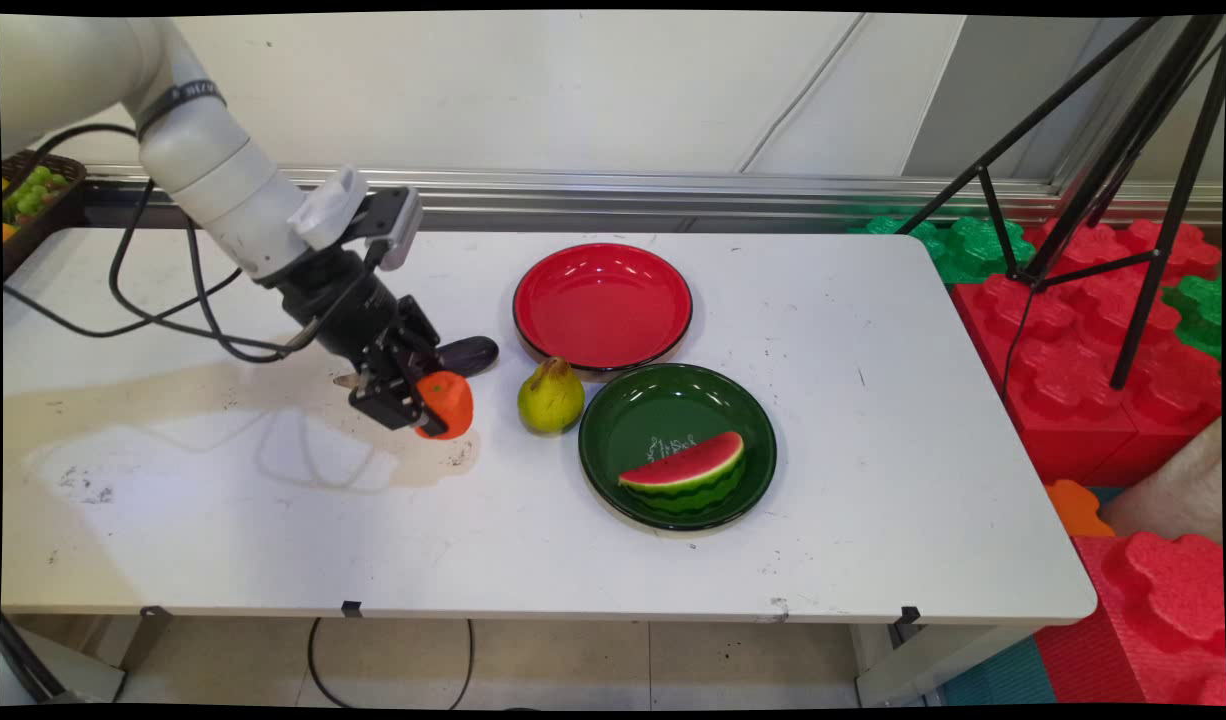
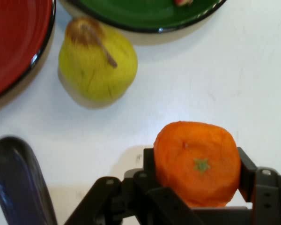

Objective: Place the picked object on the table

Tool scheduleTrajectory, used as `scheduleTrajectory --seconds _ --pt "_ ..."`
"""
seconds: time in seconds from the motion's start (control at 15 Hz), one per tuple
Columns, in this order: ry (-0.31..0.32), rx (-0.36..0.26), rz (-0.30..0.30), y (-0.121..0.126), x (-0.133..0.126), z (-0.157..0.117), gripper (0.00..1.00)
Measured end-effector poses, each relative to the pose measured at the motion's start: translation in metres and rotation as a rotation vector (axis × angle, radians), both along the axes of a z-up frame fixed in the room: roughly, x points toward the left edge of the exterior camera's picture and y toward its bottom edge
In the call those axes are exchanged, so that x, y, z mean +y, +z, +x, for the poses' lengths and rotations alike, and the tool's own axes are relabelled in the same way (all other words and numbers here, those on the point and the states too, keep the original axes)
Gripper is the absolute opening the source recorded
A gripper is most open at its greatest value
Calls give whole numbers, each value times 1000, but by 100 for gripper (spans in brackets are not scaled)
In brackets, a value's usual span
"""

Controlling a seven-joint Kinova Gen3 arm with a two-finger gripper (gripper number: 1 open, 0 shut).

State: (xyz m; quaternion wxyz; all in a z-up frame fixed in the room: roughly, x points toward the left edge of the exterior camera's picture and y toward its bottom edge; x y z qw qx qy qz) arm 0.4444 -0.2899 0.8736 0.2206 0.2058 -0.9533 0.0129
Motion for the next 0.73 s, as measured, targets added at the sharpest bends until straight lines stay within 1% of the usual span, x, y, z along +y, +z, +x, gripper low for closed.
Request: scheduleTrajectory --seconds 0.2,0.53,0.6,0.73 --pt "28 -9 22 -22 3 10 0" --pt "76 -11 31 -50 2 19 0" --pt "87 -10 31 -54 2 21 100" --pt "105 -8 28 -60 1 24 100"
